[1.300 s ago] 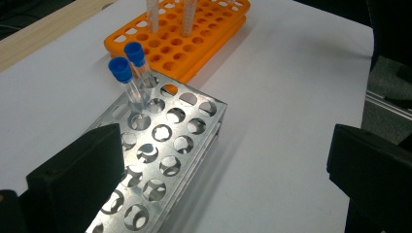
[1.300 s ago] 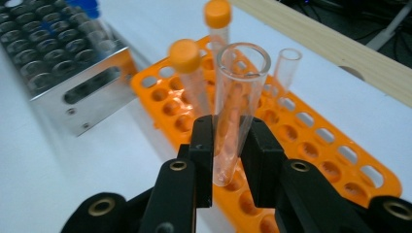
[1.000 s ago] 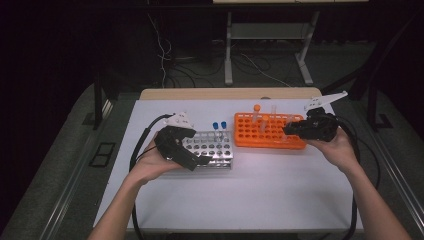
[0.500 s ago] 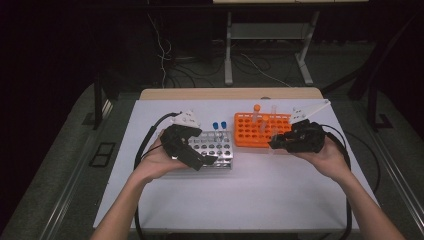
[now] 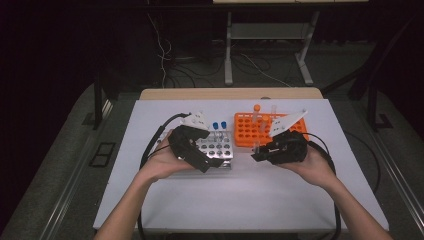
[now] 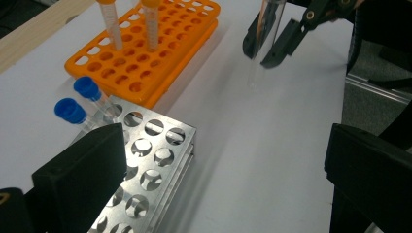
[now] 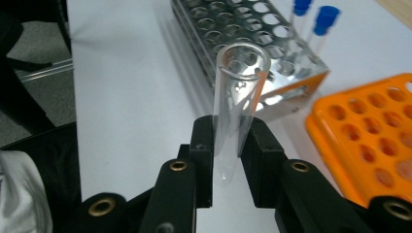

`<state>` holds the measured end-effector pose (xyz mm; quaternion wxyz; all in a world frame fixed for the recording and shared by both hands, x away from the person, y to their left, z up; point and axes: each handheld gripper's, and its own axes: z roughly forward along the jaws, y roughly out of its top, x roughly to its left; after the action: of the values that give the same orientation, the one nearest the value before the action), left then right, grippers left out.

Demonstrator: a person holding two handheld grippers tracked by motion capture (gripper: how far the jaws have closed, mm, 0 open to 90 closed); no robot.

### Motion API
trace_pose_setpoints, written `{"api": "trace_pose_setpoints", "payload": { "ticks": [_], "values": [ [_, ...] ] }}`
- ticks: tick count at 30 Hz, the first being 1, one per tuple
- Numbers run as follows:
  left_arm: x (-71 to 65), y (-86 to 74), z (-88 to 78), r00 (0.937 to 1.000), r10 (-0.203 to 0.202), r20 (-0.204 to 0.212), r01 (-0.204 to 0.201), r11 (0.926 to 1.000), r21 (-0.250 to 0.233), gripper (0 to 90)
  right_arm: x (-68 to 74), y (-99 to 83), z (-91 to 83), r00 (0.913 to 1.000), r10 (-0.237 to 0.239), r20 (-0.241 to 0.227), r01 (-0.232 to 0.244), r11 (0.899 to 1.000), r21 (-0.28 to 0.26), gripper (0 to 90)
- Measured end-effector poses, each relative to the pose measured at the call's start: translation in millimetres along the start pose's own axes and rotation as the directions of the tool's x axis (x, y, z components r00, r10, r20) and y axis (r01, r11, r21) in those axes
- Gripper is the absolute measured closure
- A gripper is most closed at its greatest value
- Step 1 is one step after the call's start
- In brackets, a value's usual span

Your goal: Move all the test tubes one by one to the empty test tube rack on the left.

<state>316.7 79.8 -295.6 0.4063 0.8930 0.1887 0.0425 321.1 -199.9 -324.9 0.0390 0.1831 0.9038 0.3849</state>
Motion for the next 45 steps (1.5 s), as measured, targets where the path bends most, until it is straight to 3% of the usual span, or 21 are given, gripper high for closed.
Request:
{"api": "trace_pose_setpoints", "payload": {
  "ticks": [8, 16, 29, 33, 39, 45],
  "values": [
    [-8.4, 9.4, 10.0, 0.9976, 0.044, 0.053, -0.046, 0.9982, 0.038, 7.9, 16.2, 7.2, 21.9, 0.9983, -0.041, -0.042, 0.042, 0.999, 0.024, 74.9],
    [-17.2, 14.7, 20.6, 0.99, 0.092, 0.107, -0.101, 0.9914, 0.083, 17.6, 28.5, 14.8, 39.0, 0.9945, -0.067, -0.081, 0.069, 0.997, 0.03, 74.9],
    [-21.2, 16.8, 23.4, 0.9784, 0.131, 0.16, -0.149, 0.9831, 0.106, 61.5, 41.8, 20.7, 49.9, 0.9898, -0.088, -0.112, 0.091, 0.996, 0.021, 74.8],
    [-22.0, 17.6, 23.5, 0.9779, 0.128, 0.165, -0.148, 0.9826, 0.113, 73.1, 44.0, 21.7, 51.5, 0.9888, -0.088, -0.12, 0.091, 0.996, 0.015, 74.8],
    [-20.4, 19.7, 22.3, 0.9765, 0.119, 0.179, -0.143, 0.9823, 0.122, 74.1, 45.0, 22.2, 52.2, 0.9888, -0.086, -0.122, 0.087, 0.996, 0.008, 73.7],
    [-16.8, 22.1, 14.9, 0.9793, 0.115, 0.167, -0.136, 0.9836, 0.119, 74.2, 41.8, 20.5, 45.4, 0.9932, -0.057, -0.101, 0.057, 0.998, -0.001, 60.0]
  ]
}}
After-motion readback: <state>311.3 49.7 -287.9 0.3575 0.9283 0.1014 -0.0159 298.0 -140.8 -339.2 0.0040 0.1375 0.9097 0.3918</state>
